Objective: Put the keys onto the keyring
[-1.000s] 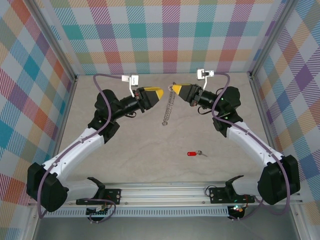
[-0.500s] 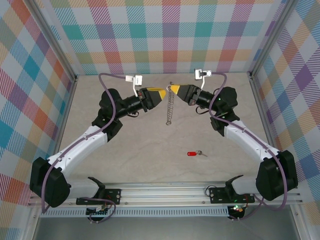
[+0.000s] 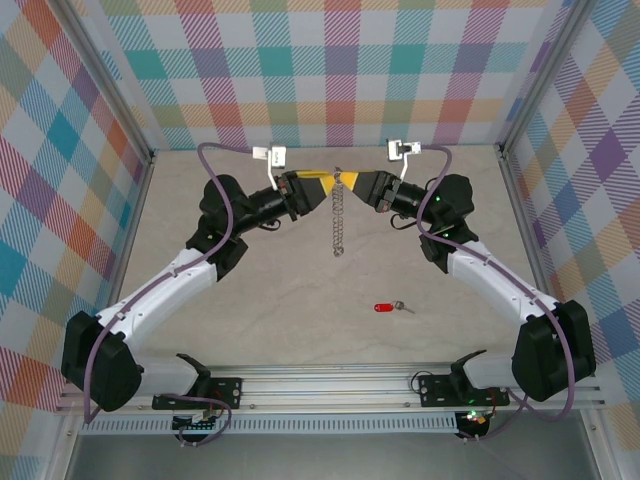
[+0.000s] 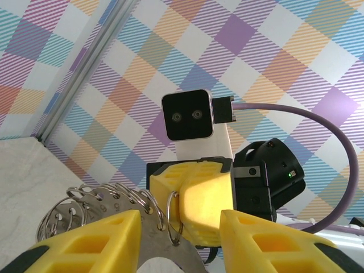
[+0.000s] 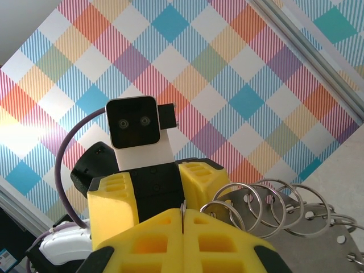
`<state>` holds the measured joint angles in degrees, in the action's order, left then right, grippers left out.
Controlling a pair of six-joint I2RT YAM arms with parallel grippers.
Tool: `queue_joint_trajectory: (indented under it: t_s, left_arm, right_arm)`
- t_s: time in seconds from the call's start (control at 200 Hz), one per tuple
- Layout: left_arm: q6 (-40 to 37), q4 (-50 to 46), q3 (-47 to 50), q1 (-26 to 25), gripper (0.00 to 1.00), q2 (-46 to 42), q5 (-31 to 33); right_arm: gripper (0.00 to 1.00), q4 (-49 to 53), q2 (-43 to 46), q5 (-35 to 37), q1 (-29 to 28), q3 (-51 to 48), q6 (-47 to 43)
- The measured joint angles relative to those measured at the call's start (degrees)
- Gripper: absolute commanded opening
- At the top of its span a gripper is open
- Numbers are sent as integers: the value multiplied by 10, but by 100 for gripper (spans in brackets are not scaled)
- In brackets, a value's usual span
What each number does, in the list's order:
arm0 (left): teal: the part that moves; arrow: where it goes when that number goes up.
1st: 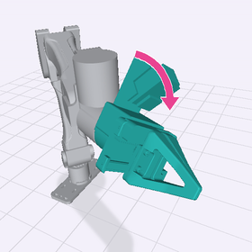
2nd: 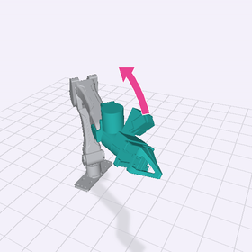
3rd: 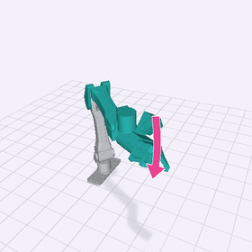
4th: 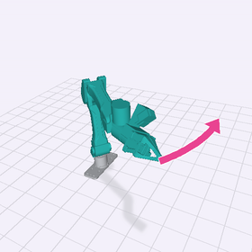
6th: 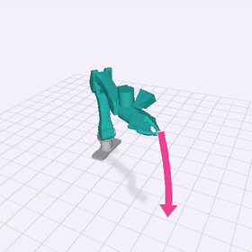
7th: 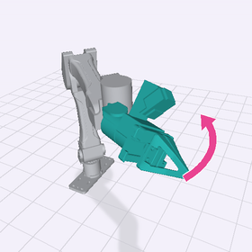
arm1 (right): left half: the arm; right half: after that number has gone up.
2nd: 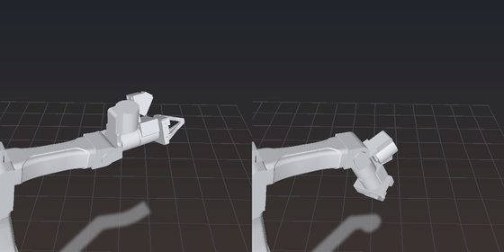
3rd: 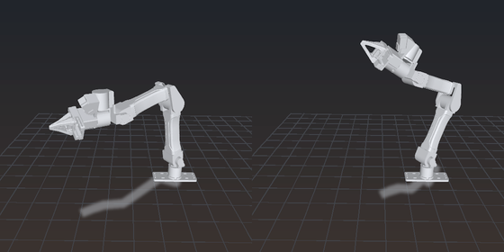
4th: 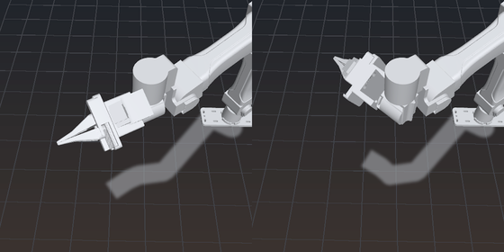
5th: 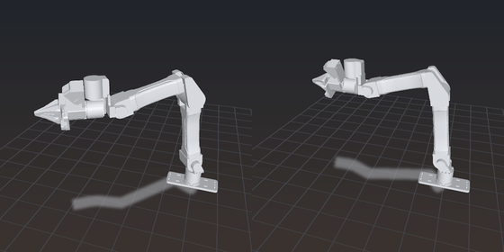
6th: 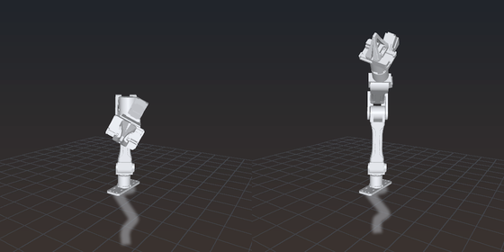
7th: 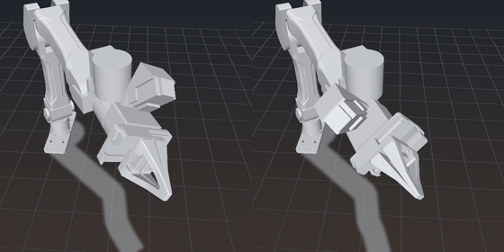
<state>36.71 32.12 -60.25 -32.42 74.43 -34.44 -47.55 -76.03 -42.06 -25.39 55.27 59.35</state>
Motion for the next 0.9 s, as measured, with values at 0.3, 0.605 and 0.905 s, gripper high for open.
queue_joint_trajectory:
  t_s: [0.3, 0.605, 0.905]
  left_arm:
    - [0, 0, 0, -5, 37, 5, 0]
    - [1, 0, -8, -9, 21, 12, 0]
    - [2, 0, -8, -9, 24, 13, 0]
  right_arm:
    - [0, 0, 0, -2, -2, 0, 0]
    - [0, 1, 0, -4, -2, 0, 0]
    - [0, 6, 0, -4, -2, 0, -1]
